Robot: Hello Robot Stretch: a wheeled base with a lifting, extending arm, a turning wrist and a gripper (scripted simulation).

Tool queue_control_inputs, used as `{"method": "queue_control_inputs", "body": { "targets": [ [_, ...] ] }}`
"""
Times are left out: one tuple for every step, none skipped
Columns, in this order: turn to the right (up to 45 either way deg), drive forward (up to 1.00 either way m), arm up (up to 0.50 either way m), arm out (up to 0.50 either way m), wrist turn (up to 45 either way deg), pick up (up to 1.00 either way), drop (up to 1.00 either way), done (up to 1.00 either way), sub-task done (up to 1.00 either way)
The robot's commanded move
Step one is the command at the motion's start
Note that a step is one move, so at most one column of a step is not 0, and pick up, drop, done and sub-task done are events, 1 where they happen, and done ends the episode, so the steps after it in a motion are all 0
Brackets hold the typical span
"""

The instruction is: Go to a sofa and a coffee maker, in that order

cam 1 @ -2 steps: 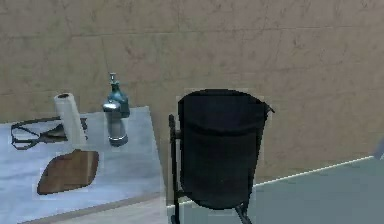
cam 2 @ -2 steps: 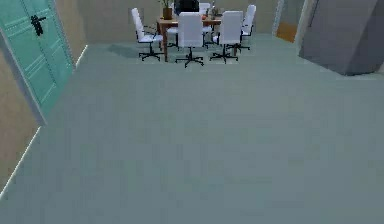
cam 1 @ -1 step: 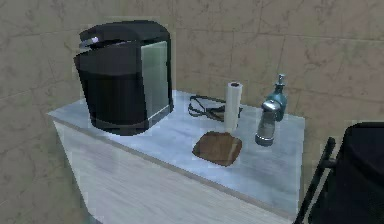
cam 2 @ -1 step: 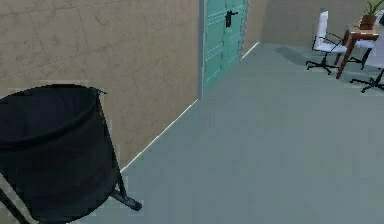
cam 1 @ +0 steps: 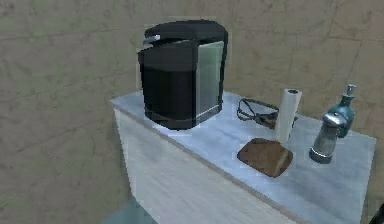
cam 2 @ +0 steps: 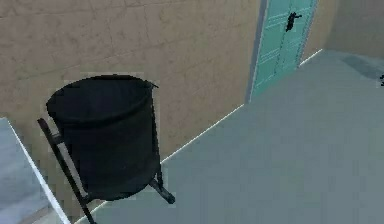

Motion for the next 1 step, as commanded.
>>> {"method": "queue_control_inputs", "body": {
  "targets": [
    [0.0, 0.0, 0.0, 0.0, 0.0, 0.0, 0.0, 1.0, 0.0]
  ]
}}
